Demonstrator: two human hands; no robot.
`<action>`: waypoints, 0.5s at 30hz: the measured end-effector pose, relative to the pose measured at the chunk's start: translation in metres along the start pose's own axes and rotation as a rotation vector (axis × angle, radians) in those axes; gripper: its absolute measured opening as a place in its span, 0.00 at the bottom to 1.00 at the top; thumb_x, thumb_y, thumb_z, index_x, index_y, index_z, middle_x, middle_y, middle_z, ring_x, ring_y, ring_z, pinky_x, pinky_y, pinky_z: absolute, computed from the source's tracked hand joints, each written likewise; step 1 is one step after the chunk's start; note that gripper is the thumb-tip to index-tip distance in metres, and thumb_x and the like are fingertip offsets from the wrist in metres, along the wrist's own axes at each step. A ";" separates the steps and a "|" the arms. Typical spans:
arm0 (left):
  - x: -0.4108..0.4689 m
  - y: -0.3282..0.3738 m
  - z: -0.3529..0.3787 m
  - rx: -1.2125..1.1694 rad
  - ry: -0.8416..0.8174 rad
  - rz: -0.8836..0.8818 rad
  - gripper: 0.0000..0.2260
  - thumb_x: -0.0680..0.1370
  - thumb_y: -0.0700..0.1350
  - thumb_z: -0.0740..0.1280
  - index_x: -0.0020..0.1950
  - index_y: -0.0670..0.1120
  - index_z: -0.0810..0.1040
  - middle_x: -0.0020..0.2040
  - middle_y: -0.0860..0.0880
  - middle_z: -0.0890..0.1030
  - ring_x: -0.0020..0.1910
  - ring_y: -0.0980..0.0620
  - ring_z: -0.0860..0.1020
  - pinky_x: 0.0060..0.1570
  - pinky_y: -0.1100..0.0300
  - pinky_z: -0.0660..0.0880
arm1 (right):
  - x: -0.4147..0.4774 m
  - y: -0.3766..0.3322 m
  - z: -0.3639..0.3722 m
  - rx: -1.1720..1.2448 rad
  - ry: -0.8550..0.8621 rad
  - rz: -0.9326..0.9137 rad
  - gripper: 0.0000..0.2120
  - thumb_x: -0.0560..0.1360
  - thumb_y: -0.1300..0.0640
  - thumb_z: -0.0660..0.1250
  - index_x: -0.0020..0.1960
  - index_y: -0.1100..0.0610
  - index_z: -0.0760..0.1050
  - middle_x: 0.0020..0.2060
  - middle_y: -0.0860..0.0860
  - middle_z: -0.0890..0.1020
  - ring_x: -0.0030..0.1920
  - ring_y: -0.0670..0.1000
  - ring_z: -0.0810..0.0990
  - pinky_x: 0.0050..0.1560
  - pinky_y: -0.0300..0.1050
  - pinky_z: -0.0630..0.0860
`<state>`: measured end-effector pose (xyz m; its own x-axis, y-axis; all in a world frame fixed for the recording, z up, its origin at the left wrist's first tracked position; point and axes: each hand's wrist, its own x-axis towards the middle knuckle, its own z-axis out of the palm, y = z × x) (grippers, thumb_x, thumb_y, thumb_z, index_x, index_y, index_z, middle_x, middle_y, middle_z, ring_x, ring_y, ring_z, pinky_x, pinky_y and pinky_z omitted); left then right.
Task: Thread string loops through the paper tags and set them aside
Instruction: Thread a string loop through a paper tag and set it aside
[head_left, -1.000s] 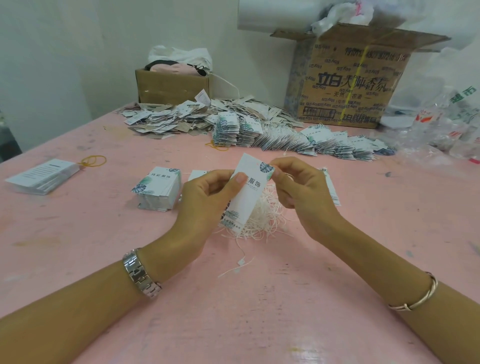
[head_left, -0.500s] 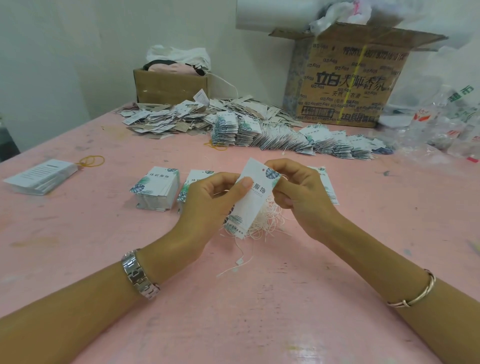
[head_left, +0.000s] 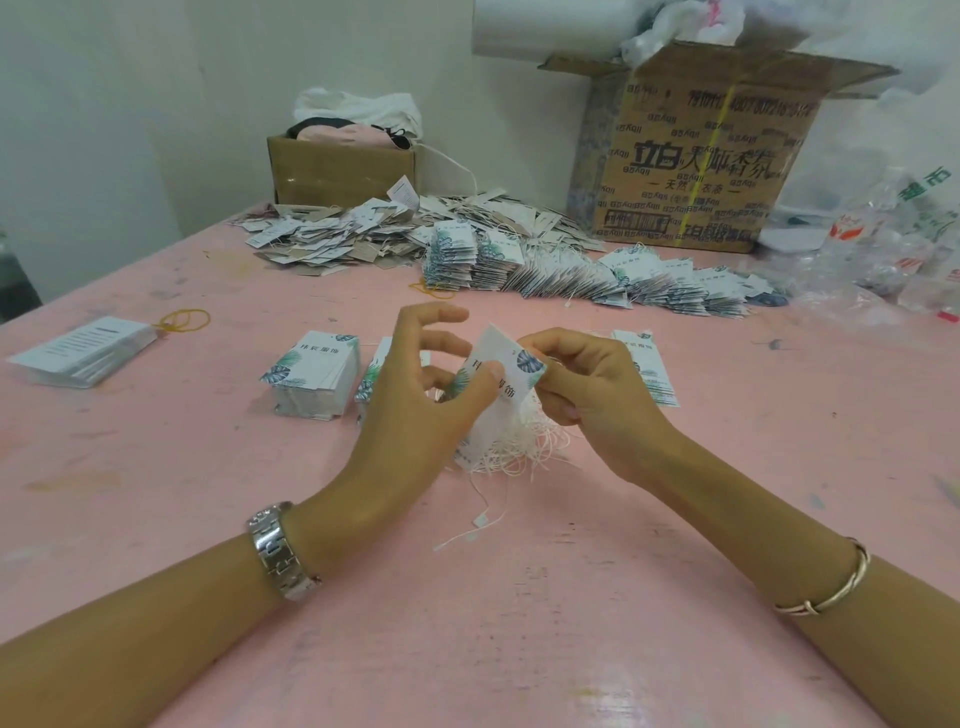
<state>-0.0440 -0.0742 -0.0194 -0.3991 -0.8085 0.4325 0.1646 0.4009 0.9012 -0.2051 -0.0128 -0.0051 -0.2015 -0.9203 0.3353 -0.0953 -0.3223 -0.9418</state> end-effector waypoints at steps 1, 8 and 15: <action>-0.001 0.000 0.000 0.054 0.004 0.063 0.17 0.76 0.45 0.73 0.59 0.59 0.71 0.55 0.53 0.75 0.44 0.56 0.79 0.35 0.63 0.77 | -0.001 0.000 0.001 -0.008 -0.010 -0.004 0.06 0.77 0.67 0.64 0.46 0.61 0.79 0.23 0.44 0.74 0.22 0.42 0.60 0.24 0.33 0.57; -0.005 0.005 0.001 0.200 0.032 0.310 0.04 0.77 0.46 0.71 0.51 0.52 0.81 0.61 0.50 0.70 0.54 0.61 0.77 0.34 0.68 0.77 | 0.000 -0.002 0.002 0.035 -0.032 -0.010 0.06 0.70 0.59 0.69 0.45 0.60 0.81 0.27 0.51 0.68 0.22 0.44 0.59 0.24 0.34 0.59; -0.003 0.006 -0.001 0.201 0.050 0.319 0.06 0.74 0.50 0.72 0.50 0.53 0.83 0.62 0.52 0.72 0.58 0.60 0.76 0.38 0.64 0.79 | -0.002 -0.001 0.001 -0.051 -0.040 -0.059 0.05 0.77 0.64 0.65 0.47 0.59 0.79 0.23 0.42 0.74 0.21 0.42 0.61 0.24 0.33 0.59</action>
<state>-0.0409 -0.0699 -0.0149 -0.3107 -0.6473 0.6961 0.0915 0.7086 0.6997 -0.2041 -0.0109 -0.0043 -0.1553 -0.9083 0.3884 -0.1560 -0.3657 -0.9176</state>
